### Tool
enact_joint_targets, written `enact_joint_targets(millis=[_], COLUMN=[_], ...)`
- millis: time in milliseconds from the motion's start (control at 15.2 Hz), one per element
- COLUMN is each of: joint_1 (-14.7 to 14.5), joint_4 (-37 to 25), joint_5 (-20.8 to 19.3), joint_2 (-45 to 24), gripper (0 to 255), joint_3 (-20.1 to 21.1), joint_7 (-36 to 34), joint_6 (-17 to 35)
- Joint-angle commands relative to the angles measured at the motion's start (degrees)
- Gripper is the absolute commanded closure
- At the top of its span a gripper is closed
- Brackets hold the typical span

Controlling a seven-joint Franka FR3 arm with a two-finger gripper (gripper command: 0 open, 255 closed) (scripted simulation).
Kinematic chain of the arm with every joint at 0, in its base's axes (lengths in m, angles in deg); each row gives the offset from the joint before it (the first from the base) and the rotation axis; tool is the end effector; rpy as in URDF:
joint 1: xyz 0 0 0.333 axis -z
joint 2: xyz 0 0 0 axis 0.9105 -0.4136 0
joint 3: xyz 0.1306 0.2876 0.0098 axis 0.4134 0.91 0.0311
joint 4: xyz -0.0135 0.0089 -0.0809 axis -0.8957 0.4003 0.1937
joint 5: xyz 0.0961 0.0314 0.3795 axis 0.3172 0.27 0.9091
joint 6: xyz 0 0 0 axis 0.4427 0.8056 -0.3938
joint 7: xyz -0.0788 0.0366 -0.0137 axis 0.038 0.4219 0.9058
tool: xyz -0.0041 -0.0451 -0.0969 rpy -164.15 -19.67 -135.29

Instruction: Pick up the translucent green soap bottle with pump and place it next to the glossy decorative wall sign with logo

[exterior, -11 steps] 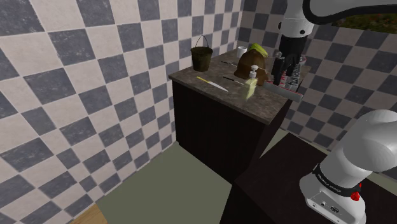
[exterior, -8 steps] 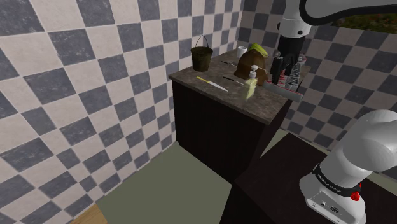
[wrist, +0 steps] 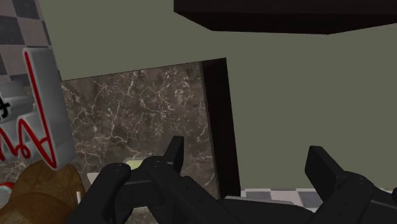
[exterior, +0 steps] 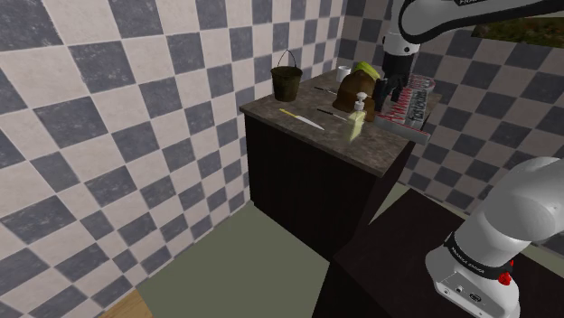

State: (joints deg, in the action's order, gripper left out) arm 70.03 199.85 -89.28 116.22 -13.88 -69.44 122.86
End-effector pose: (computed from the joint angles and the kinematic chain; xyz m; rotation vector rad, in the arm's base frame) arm 0.3978 -0.0632 0.5176 3.0326 0.0014 -0.0482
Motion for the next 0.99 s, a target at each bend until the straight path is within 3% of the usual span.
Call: enact_joint_targets(millis=[0,462,924], joint_1=[0.7,2.6,4.7], joint_4=[-1.1,-9.4,-21.1], joint_5=[-0.6,-0.8,1.9], joint_2=[-3.1,-15.8,-29.3], gripper=[0,0,0], joint_3=[-1.3,-5.6,-8.8], joint_7=[1.2,6.0,11.5], joint_6=[2.8,9.6,13.7])
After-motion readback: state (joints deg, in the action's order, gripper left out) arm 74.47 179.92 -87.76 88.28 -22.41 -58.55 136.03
